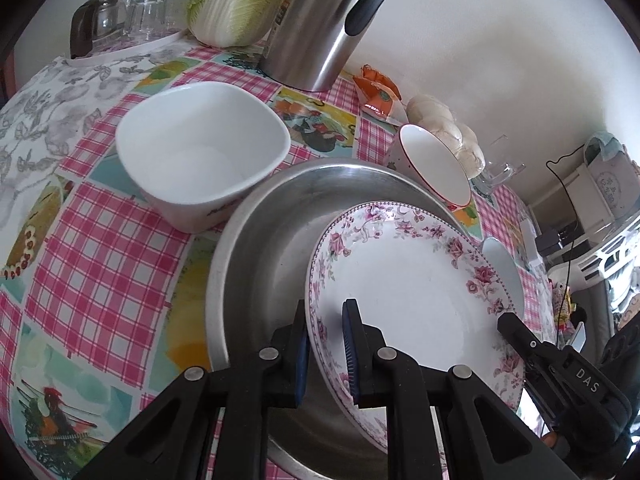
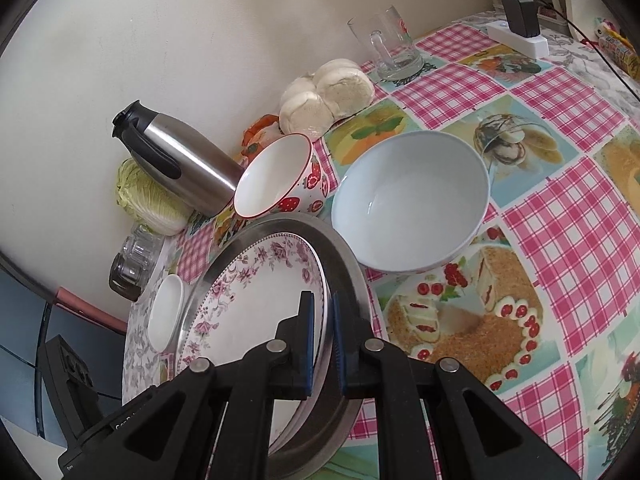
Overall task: Organize plates and bowls
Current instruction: 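Lower the floral plate into the steel basin with the right tool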
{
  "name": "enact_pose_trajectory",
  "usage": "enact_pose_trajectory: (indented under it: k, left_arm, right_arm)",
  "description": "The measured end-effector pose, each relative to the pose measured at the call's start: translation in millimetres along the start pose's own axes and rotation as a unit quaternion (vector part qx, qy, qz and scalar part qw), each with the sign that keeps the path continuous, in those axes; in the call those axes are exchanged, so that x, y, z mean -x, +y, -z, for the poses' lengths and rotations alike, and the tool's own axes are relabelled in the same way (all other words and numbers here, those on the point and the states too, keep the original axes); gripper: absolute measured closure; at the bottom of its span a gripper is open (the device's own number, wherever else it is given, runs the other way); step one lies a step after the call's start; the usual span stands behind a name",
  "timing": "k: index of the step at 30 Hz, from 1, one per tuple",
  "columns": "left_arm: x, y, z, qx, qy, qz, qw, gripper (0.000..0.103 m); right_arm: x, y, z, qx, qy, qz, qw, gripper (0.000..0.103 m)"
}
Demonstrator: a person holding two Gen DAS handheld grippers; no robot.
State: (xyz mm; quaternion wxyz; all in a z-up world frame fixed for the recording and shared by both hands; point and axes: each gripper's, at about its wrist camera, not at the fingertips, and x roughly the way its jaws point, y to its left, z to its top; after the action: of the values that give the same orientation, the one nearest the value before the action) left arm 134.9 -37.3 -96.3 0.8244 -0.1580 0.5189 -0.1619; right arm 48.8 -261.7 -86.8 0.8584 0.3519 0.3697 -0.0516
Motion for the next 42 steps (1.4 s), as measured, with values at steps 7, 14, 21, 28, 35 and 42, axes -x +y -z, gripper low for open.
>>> enact_pose_trajectory:
  k: [7, 14, 21, 28, 35, 42]
  left_arm:
    - [-3, 7, -5, -0.003, -0.006, -0.017, 0.9998, 0.086]
    - [-5, 5, -4, -0.014, -0.008, -0.025, 0.9995, 0.086]
    - [-6, 4, -4, -0.018, -0.009, -0.032, 0.9993, 0.086]
    - [-7, 3, -3, -0.021, -0.008, -0.036, 0.9991, 0.084]
    - [-6, 1, -3, -0.029, -0.010, -0.044, 0.9985, 0.081]
    - [-3, 4, -4, -0.026, -0.016, -0.045, 0.9985, 0.076]
  right_arm:
    - [-12, 8, 4, 0.003, 0.009, 0.012, 1.000, 0.093]
    - [-15, 8, 5, 0.002, 0.013, 0.019, 1.000, 0.092]
    - [-17, 10, 6, 0.013, 0.017, 0.029, 0.999, 0.092]
    - [-18, 12, 7, 0.026, 0.020, 0.039, 0.999, 0.092]
    - [-19, 14, 7, 0.040, 0.021, 0.049, 0.998, 0.093]
    - [-19, 16, 8, 0.047, 0.020, 0.055, 0.997, 0.093]
